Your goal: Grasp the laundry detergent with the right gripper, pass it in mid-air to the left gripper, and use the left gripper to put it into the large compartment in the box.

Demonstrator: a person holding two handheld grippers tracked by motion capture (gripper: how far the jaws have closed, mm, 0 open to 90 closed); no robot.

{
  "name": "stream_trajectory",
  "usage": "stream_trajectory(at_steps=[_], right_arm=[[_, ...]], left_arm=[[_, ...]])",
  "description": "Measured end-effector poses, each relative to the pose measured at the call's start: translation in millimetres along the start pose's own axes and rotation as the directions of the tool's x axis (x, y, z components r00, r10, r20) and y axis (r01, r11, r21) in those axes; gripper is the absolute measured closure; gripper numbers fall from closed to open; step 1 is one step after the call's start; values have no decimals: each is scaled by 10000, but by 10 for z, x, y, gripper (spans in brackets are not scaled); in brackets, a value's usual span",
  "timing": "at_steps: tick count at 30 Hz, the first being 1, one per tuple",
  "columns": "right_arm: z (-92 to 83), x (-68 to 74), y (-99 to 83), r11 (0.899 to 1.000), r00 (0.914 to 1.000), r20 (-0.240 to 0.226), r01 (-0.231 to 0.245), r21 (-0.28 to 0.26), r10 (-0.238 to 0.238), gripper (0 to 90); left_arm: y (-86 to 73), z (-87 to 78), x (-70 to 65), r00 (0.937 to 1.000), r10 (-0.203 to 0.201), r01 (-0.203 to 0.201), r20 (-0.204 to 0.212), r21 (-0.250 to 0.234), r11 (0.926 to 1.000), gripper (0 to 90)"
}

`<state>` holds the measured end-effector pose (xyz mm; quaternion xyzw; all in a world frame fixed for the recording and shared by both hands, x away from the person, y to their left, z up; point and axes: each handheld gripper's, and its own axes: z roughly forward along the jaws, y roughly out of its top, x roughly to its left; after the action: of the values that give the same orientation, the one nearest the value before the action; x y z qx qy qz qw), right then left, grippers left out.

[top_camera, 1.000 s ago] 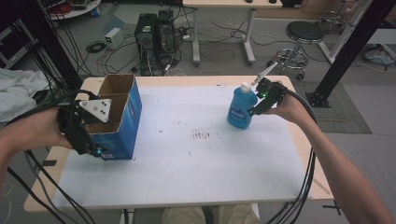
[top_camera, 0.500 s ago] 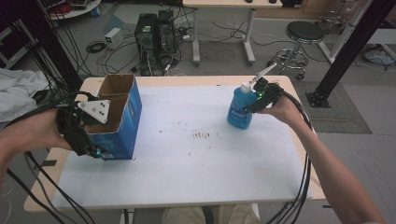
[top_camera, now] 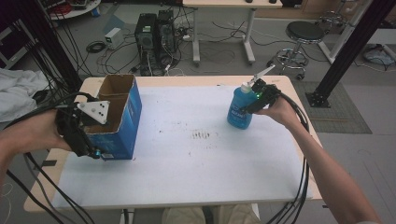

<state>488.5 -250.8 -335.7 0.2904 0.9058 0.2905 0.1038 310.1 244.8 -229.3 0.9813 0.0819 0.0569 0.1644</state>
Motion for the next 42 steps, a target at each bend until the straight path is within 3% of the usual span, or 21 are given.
stream_trajectory(at_steps=[10, 42], right_arm=[[29, 5, -4, 10000, 10000, 16, 25, -91, -25, 156], [63, 7, -51, 9998, 9995, -325, 15, -190, -21, 326]], left_arm=[[7, 16, 9, 10000, 29, -29, 29, -1, 10000, 164], [-1, 38, 18, 10000, 7, -7, 55, -15, 10000, 164]])
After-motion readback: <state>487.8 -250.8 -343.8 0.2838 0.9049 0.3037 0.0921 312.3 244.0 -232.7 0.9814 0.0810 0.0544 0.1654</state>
